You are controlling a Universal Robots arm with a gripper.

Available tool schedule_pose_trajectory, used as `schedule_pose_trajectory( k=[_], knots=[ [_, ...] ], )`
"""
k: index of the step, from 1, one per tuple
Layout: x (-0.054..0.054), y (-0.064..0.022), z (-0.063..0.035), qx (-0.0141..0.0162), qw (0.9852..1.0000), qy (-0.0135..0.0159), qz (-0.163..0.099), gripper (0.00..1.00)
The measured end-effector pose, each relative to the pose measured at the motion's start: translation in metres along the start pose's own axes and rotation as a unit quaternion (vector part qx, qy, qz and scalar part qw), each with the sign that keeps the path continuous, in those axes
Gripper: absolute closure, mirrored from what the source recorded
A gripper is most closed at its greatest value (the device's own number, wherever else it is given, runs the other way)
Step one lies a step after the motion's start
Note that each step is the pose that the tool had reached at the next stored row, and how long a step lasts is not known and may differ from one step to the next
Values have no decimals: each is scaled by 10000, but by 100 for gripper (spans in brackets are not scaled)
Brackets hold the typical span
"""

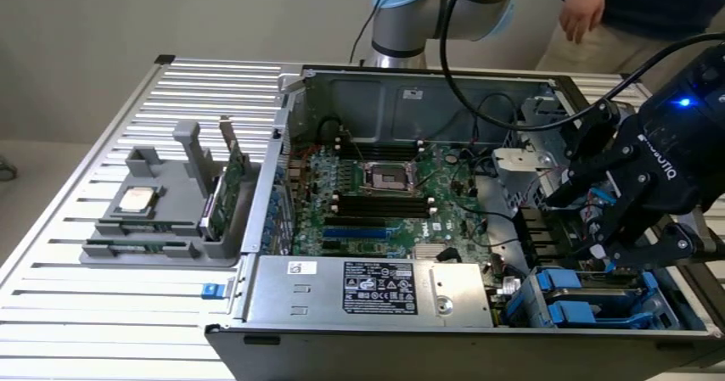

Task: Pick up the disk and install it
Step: 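Insert the first disk wire, then insert the second disk wire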

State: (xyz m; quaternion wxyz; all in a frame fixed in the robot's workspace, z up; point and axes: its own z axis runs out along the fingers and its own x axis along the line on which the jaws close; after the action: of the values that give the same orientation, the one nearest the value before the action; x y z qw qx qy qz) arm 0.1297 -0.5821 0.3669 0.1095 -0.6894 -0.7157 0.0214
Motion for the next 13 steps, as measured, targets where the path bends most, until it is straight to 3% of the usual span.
schedule_pose_trajectory(
  k=[13],
  knots=[
    [4, 0, 0, -1, 10000, 0, 2, 40]
  ],
)
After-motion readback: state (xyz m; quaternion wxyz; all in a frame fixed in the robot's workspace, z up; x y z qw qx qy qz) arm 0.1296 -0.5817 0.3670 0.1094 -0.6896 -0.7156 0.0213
